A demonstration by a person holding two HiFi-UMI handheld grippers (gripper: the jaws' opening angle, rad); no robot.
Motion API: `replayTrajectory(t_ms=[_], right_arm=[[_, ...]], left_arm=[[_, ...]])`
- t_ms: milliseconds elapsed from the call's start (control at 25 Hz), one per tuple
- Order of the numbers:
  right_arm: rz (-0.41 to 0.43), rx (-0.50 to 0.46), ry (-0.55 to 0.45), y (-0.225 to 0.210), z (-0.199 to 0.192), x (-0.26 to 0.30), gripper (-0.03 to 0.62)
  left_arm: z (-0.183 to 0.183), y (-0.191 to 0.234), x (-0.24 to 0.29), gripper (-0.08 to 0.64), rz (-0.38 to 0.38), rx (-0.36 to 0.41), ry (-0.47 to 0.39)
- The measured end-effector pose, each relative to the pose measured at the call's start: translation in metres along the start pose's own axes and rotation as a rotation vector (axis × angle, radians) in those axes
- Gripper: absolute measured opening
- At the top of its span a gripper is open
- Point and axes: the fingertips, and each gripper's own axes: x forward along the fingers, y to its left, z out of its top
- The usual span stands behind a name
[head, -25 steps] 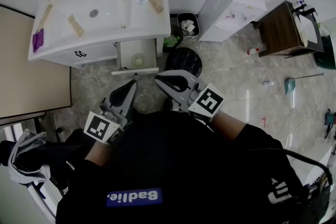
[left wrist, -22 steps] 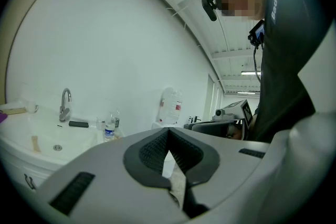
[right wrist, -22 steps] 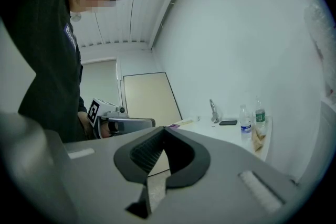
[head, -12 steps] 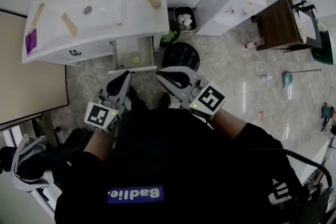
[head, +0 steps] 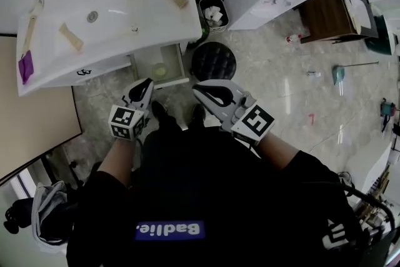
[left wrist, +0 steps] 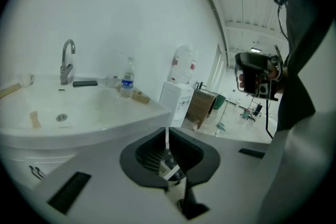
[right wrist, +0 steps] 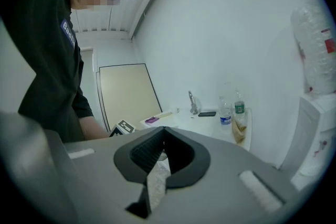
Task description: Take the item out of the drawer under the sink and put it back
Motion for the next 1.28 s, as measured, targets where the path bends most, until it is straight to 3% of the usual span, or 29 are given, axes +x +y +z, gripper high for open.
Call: replayTrajectory(t_ms=[360,480,600,960,1280], right_arm=[[-0.123,0.046,0.037,-0.012,-0.018,-0.002,0.002],[-0.163,0.063,0.051,-0.017,-0.027,-0.007,0.002],[-0.184,0.075,0.054,-0.020,-0.033,-0.009,0.002],[-0.233,0.115,0.073,-0.032,-0.054,-0.020,0.002],[-0.281,0.152,0.122,-0.039,-0.075,-0.038,0.002]], left_arm=[[-0.072,0.044,0.051,0.002,-0.047,0.027,0.229],[-0.092,0.052,0.067,0.094,-0.065,0.037,0.309],[-0.107,0.057,0.081,0.106,-0.068,0.058,0.376],[-0.158,0.093,0.127,0.132,0.016,0.056,0.584],[-0.194,0.111,0.158,0.132,0.046,0.099,0.724]])
